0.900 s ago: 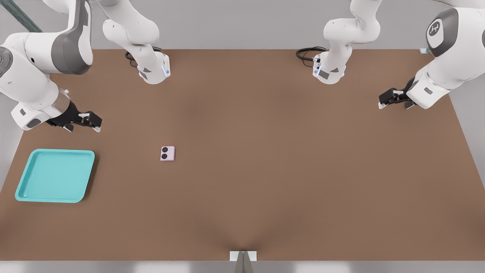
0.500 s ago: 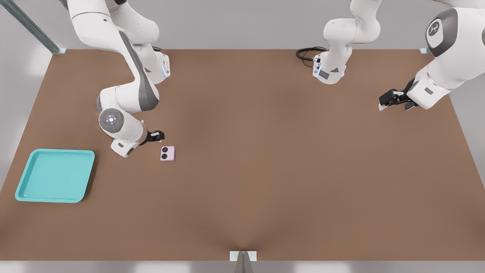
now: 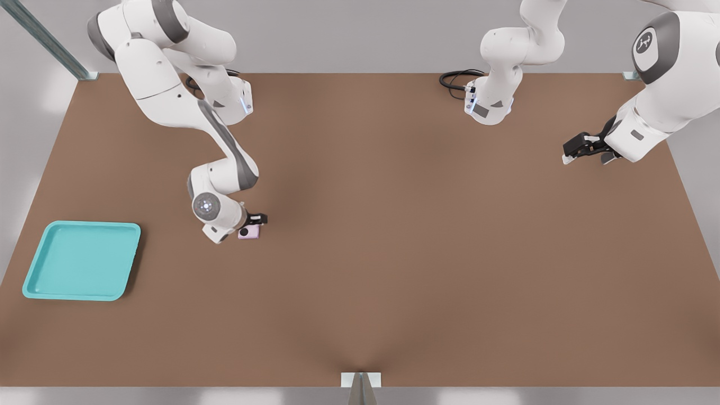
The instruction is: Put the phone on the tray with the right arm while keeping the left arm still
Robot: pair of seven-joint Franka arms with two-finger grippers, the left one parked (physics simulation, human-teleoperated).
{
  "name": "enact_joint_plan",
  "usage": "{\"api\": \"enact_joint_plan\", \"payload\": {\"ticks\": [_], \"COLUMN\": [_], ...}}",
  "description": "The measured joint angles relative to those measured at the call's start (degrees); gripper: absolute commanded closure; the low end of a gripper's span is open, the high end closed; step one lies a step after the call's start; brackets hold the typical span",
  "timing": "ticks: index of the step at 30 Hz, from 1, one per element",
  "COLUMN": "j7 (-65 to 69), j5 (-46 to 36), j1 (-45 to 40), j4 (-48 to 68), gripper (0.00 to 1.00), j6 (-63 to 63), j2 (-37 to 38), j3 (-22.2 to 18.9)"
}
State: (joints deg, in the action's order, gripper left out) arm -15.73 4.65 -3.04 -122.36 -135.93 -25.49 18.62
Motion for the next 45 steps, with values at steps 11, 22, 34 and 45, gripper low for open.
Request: {"api": "enact_joint_plan", "payload": {"ticks": [11, 22, 34, 45], "j7": [-4.1, -6.4, -6.7, 3.5], "j5": [3.5, 6.4, 6.2, 6.5], "j1": [-1.9, -1.2, -4.5, -24.4], "j4": [-0.6, 1.0, 1.8, 12.0], "gripper": [0.0, 0.03, 0.26, 0.26], "j6": [-6.5, -7.6, -6.8, -4.4], "j2": [-2.4, -5.1, -0.9, -5.3], "j3": [-0.6, -0.7, -0.2, -1.0]}}
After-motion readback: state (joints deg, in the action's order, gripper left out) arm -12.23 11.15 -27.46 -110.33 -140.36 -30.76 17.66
